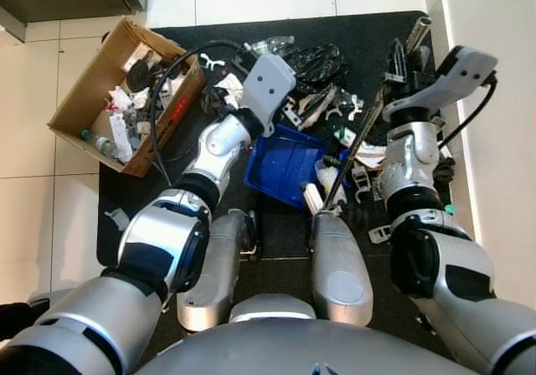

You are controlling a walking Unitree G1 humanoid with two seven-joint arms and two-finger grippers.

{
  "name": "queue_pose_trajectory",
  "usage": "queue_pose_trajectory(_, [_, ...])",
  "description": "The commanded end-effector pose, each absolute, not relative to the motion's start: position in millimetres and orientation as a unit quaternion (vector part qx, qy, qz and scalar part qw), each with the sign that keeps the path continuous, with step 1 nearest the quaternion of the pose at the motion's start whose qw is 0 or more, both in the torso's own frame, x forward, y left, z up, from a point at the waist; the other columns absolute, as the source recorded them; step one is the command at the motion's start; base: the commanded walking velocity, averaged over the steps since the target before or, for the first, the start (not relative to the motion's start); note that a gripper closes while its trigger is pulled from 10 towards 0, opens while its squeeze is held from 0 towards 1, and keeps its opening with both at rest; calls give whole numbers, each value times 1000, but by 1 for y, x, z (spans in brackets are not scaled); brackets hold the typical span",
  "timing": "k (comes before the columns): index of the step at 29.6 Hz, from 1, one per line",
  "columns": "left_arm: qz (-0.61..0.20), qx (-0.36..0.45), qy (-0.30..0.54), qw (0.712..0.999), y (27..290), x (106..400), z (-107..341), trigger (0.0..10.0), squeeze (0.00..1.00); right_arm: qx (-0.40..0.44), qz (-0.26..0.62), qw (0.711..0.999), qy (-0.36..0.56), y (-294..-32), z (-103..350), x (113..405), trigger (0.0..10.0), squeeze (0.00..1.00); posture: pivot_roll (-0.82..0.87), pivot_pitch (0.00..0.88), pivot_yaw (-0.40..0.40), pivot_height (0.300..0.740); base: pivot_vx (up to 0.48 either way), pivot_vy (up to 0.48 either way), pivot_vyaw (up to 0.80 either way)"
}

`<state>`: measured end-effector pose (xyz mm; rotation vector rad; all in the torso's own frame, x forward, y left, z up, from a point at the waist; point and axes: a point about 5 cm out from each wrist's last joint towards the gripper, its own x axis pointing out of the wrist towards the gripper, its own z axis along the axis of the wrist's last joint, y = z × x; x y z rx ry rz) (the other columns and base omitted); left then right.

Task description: Sweep floor

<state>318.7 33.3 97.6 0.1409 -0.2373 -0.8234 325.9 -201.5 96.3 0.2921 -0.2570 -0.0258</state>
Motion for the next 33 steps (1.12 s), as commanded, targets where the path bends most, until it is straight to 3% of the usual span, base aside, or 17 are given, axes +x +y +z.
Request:
queue_pose_trajectory(1, [-416, 56, -105, 902, 21, 310, 91, 10000, 600, 179, -26, 971, -158, -200, 106, 327, 10000, 0, -82, 242, 83, 740, 0, 0, 0])
queue_pose_trajectory(6, [-417, 57, -101, 902, 21, 310, 89, 10000, 596, 71, -14, 965, -253, -233, 164, 320, 10000, 0, -94, 237, 78, 740, 0, 0, 0])
queue_pose_trajectory(9, [-417, 58, -100, 901, 22, 309, 89, 10000, 596, 60, -17, 962, -265, -239, 172, 318, 10000, 0, -97, 236, 78, 740, 0, 0, 0])
queue_pose_trajectory(11, [-418, 59, -99, 901, 21, 309, 89, 10000, 596, 12, -35, 960, -279, -257, 185, 310, 10000, 0, -102, 235, 77, 740, 0, 0, 0])
queue_pose_trajectory(16, [-419, 58, -99, 901, 20, 310, 89, 10000, 596, -57, -80, 960, -262, -281, 184, 303, 10000, 0, -103, 236, 79, 740, 0, 0, 0])
queue_pose_trajectory(18, [-419, 58, -101, 900, 19, 310, 90, 10000, 596, -107, -128, 960, -226, -303, 173, 297, 10000, 0, -101, 240, 82, 740, 0, 0, 0])
queue_pose_trajectory(22, [-420, 58, -101, 900, 20, 310, 90, 10000, 596, -128, -183, 958, -181, -321, 161, 293, 10000, 0, -86, 249, 88, 740, 0, 0, 0])
queue_pose_trajectory(30, [-418, 62, -99, 901, 25, 309, 88, 10000, 596, -179, -193, 961, -82, -323, 129, 295, 10000, 0, -74, 254, 92, 740, 0, 0, 0])
queue_pose_trajectory(33, [-418, 62, -99, 901, 25, 309, 88, 10000, 596, -137, -178, 972, -70, -315, 115, 294, 10000, 0, -67, 257, 94, 740, 0, 0, 0])
